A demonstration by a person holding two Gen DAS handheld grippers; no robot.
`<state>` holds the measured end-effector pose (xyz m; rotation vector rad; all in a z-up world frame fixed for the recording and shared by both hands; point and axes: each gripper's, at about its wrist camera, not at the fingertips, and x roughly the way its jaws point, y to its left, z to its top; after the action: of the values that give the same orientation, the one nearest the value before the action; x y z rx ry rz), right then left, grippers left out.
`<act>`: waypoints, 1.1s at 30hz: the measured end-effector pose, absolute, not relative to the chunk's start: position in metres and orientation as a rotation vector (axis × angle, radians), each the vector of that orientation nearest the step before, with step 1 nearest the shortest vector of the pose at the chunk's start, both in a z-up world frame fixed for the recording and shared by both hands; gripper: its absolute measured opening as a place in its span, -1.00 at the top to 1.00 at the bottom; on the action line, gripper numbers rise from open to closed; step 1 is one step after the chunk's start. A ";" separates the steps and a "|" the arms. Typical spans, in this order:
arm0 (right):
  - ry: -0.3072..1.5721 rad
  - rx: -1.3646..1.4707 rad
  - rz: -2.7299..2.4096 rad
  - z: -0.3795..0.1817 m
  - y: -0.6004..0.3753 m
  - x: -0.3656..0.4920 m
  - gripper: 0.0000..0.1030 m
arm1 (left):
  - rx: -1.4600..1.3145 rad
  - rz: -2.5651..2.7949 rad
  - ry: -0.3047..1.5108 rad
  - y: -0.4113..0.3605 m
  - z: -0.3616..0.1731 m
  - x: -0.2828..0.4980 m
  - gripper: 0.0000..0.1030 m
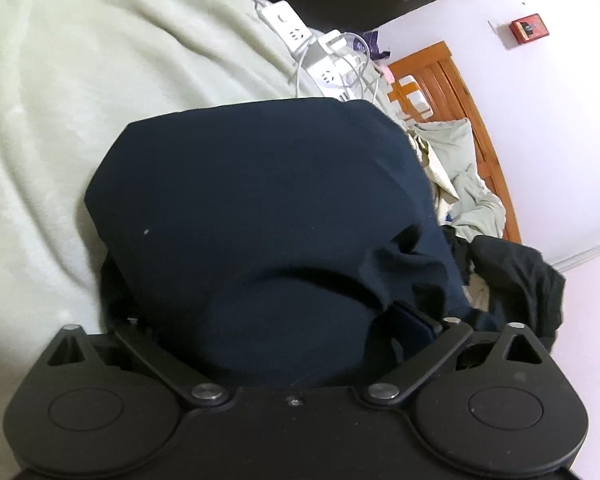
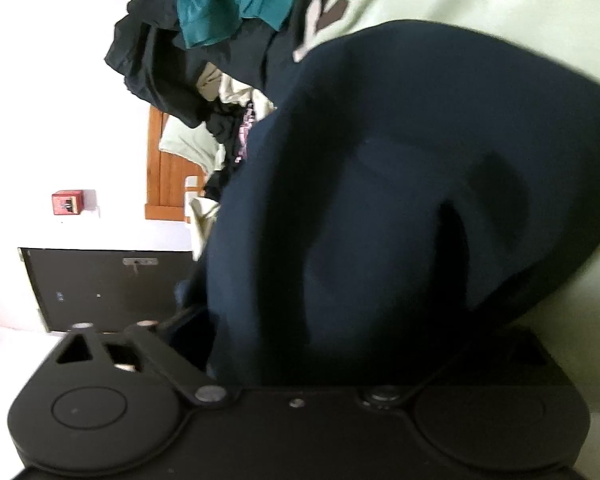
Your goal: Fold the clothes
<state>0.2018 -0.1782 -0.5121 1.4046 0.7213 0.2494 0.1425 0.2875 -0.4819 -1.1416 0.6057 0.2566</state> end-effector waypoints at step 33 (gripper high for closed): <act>0.715 1.081 0.303 -0.443 -0.174 0.246 0.52 | -0.914 0.053 0.544 0.297 -0.425 0.167 0.37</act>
<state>0.2465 -0.1738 -0.4427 1.0806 0.7153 0.3031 0.1674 0.2973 -0.4254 -0.9140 0.5437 0.0531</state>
